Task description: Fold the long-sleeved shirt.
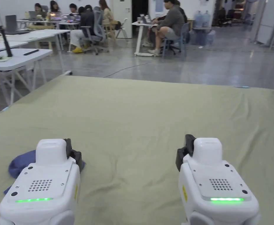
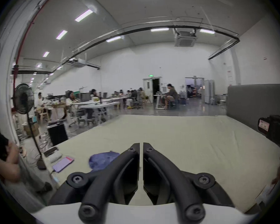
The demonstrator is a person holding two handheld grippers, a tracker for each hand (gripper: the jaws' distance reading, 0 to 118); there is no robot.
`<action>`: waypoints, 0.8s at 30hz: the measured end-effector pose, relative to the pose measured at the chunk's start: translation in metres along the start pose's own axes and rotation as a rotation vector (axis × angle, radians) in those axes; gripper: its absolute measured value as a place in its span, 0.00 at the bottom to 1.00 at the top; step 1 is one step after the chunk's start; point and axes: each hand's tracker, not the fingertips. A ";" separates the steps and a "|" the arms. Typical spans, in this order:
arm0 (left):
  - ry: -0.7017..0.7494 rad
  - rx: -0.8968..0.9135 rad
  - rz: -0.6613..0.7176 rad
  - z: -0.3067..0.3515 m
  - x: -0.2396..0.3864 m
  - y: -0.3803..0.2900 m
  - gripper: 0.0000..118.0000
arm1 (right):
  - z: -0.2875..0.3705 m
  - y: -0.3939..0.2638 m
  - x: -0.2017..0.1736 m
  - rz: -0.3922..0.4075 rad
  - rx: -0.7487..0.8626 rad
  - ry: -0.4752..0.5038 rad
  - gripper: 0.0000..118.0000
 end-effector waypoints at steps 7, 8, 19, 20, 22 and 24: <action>0.074 -0.018 0.015 0.000 -0.034 0.005 0.00 | -0.023 -0.005 -0.057 0.010 -0.015 0.139 0.00; 0.070 -0.041 0.023 -0.007 -0.037 0.005 0.00 | -0.025 -0.006 -0.060 0.007 -0.018 0.150 0.00; -0.023 -0.694 0.062 -0.214 -0.086 -0.063 0.97 | -0.041 -0.034 -0.062 0.041 -0.095 0.154 0.00; -0.028 -0.753 0.046 -0.230 -0.089 -0.076 1.00 | -0.045 -0.036 -0.062 0.045 -0.112 0.149 0.00; -0.015 -0.820 0.093 -0.258 -0.091 -0.105 0.99 | -0.055 -0.042 -0.062 0.060 -0.138 0.136 0.00; 0.018 -0.880 0.182 -0.281 -0.094 -0.126 0.98 | -0.062 -0.046 -0.063 0.074 -0.157 0.132 0.00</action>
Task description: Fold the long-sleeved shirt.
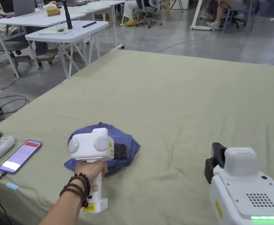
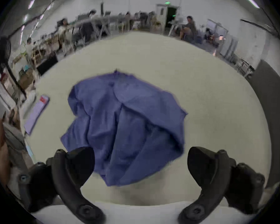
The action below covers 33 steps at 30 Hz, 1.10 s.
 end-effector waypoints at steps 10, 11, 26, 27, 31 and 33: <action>0.022 0.069 -0.036 0.005 0.006 -0.002 0.15 | -0.033 -0.005 -0.011 0.008 -0.058 0.030 0.00; 0.017 0.073 -0.045 0.010 0.010 0.002 0.15 | -0.032 -0.006 -0.011 0.003 -0.059 0.037 0.00; -0.657 0.102 -0.441 0.123 0.289 -0.055 0.07 | 0.032 -0.003 0.107 -0.077 -0.056 -0.301 0.00; -0.671 0.087 -0.490 0.121 0.318 -0.071 0.07 | 0.044 -0.004 0.123 -0.080 -0.057 -0.332 0.00; -0.722 -0.037 -0.550 0.099 0.407 -0.137 0.07 | 0.093 -0.011 0.174 -0.112 -0.061 -0.462 0.00; -0.742 -0.111 -0.530 0.090 0.429 -0.163 0.06 | 0.111 -0.015 0.191 -0.127 -0.070 -0.520 0.00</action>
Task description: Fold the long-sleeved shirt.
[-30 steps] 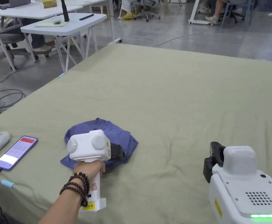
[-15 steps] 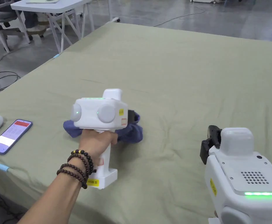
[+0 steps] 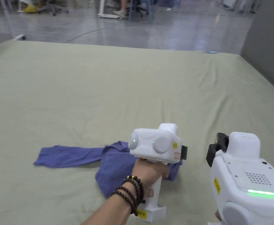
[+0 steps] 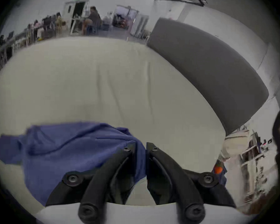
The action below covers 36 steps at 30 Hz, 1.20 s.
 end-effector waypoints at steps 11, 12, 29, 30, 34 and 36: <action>0.105 0.258 -0.164 0.082 0.012 -0.009 0.99 | 0.015 -0.008 0.017 -0.029 -0.008 0.038 0.00; 0.166 0.301 -0.150 0.101 0.003 -0.011 0.98 | 0.018 -0.008 0.014 -0.029 -0.002 0.052 0.00; 0.500 0.438 0.081 0.244 -0.094 -0.161 0.00 | 0.031 -0.008 -0.026 0.009 0.001 0.140 0.00; 0.460 0.451 0.104 0.243 -0.095 -0.158 0.00 | 0.031 -0.007 -0.025 0.004 0.001 0.142 0.00; 0.470 0.366 0.047 0.210 -0.101 -0.130 0.39 | 0.031 -0.006 -0.024 0.007 -0.001 0.137 0.00; 0.477 0.302 0.034 0.181 -0.109 -0.118 1.00 | 0.029 -0.006 -0.022 0.004 -0.004 0.136 0.00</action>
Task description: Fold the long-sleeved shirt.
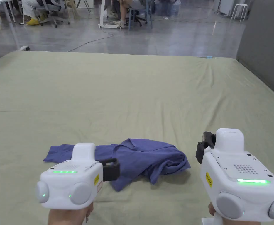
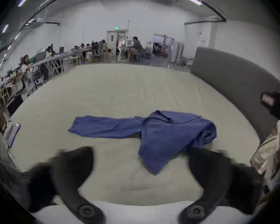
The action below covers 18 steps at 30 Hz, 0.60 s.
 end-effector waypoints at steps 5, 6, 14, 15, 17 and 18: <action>-0.024 -0.172 -0.041 -0.073 0.011 0.000 1.00 | -0.006 -0.006 0.006 0.004 -0.032 -0.010 0.00; -0.007 -0.205 -0.059 -0.086 0.013 -0.001 0.95 | -0.008 -0.007 0.008 0.006 -0.043 -0.013 0.00; -0.093 -0.261 -0.086 -0.119 0.029 -0.006 0.08 | -0.045 -0.017 0.019 0.010 -0.146 0.009 0.09; -0.064 -0.243 -0.099 -0.113 0.034 -0.005 0.07 | -0.058 -0.019 0.021 0.009 -0.183 0.004 0.44; -0.062 -0.235 -0.106 -0.107 0.033 -0.002 0.06 | -0.087 -0.022 0.024 -0.014 -0.309 0.026 0.83; -0.071 -0.218 -0.089 -0.104 0.031 0.000 0.06 | -0.103 -0.023 0.028 -0.036 -0.401 0.025 0.89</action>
